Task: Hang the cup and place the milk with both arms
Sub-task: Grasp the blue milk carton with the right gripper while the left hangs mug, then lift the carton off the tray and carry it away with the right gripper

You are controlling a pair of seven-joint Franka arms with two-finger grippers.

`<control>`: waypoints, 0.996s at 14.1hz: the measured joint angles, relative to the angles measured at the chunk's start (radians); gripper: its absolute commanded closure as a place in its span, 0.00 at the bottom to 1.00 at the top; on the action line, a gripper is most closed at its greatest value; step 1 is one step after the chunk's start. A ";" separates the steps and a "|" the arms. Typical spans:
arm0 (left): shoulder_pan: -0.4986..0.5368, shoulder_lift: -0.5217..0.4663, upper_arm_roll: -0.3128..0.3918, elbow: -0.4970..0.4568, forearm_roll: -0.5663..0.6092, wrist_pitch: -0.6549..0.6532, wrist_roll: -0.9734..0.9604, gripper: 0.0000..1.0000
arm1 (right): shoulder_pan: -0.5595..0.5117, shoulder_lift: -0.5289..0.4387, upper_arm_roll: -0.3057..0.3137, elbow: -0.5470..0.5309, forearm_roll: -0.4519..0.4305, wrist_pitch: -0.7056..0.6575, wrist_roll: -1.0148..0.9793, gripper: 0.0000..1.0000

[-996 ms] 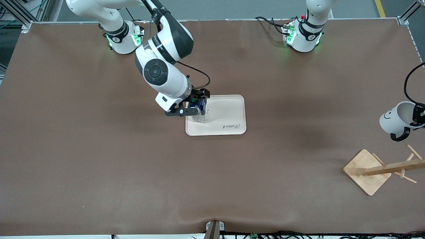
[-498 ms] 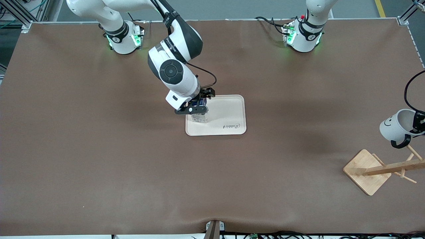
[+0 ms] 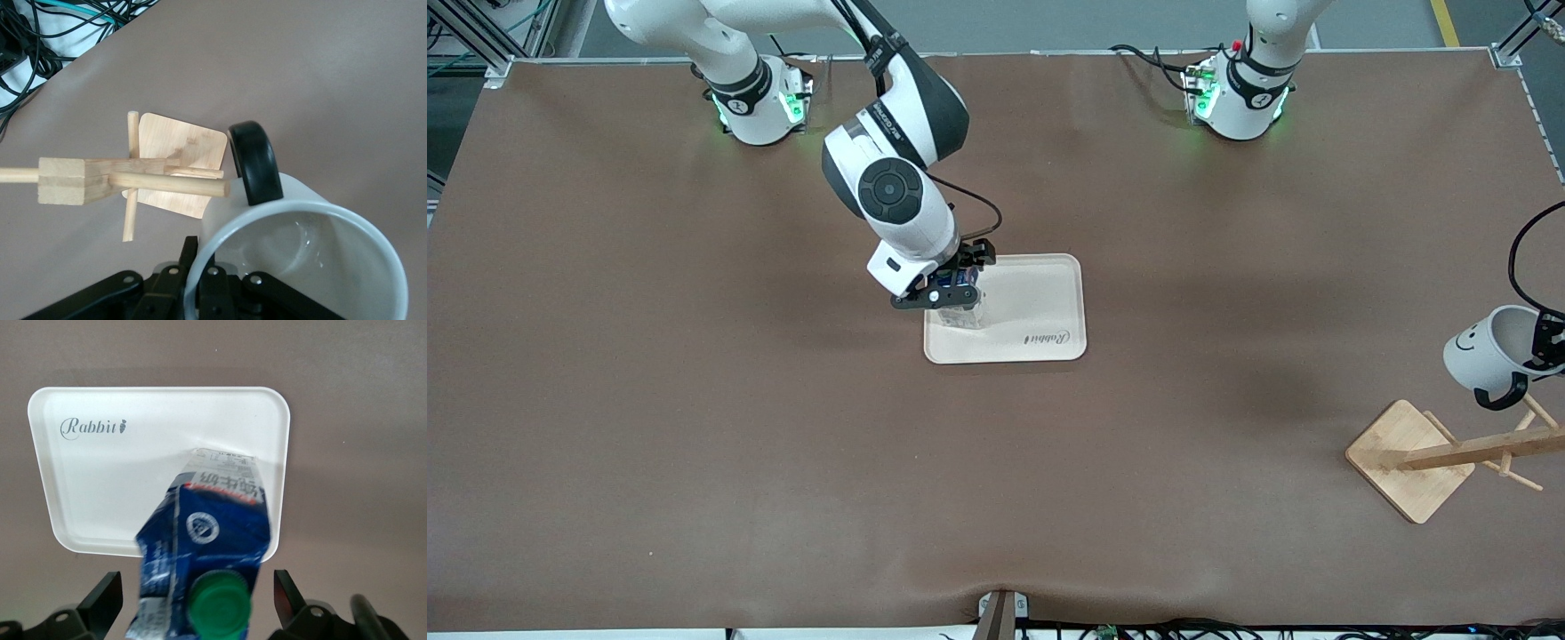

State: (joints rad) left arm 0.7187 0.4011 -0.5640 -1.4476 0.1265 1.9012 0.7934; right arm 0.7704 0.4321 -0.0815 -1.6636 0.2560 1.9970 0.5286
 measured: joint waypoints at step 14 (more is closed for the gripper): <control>0.004 0.051 0.013 0.034 0.000 0.018 0.017 1.00 | 0.039 0.030 -0.013 -0.008 -0.045 0.015 0.016 1.00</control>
State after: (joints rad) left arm 0.7227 0.4521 -0.5511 -1.4141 0.1266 1.9197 0.8099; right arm 0.8096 0.4621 -0.0950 -1.6715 0.2115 2.0120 0.5450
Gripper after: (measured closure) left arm 0.960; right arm 0.405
